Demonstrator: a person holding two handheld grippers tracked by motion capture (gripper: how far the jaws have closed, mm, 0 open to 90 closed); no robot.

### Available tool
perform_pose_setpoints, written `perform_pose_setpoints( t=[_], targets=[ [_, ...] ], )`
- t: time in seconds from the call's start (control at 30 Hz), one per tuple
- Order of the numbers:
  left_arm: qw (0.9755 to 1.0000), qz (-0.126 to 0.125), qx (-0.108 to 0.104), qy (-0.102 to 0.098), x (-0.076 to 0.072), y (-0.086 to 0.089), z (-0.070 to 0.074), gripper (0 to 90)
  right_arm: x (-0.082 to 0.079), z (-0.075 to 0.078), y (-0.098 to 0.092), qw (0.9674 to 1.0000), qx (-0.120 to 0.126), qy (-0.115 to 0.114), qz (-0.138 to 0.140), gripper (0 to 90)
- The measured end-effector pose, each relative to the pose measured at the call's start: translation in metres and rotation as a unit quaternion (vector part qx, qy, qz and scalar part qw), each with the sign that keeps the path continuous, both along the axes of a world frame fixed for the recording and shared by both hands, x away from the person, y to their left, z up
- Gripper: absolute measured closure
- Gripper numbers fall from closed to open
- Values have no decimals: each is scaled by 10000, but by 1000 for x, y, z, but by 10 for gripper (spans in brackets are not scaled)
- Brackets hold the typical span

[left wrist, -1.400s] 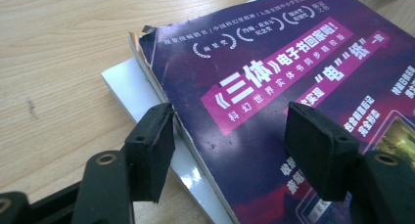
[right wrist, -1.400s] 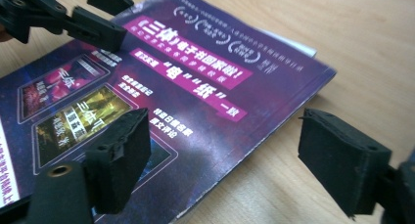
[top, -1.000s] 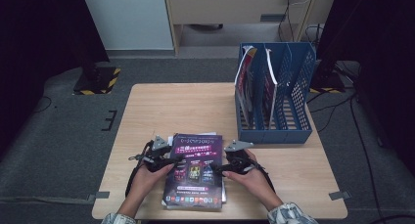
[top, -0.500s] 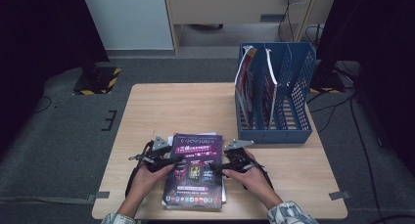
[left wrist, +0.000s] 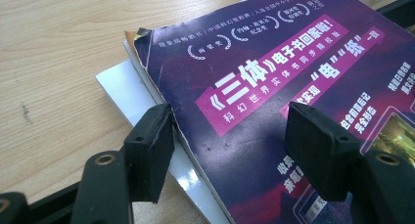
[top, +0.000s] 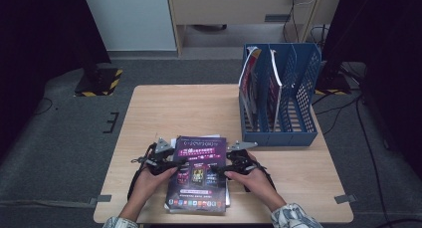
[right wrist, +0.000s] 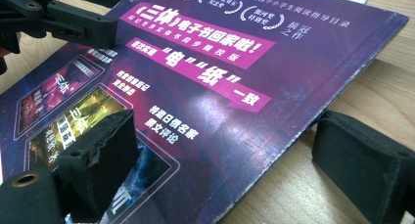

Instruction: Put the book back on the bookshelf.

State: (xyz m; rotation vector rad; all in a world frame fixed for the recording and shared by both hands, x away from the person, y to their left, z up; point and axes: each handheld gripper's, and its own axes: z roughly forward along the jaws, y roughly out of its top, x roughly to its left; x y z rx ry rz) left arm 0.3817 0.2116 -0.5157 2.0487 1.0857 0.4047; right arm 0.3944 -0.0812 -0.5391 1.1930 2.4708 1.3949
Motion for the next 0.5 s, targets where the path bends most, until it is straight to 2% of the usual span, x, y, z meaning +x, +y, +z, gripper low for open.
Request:
perform_pose_setpoints(
  t=[0.33,0.5],
  targets=[
    [10000,-4,14,-3,0,0,0,346,0,0,1,10000,7,-7,4,95],
    [10000,-7,1,-17,0,-1,0,345,1,0,1,9999,109,118,-28,108]
  ],
)
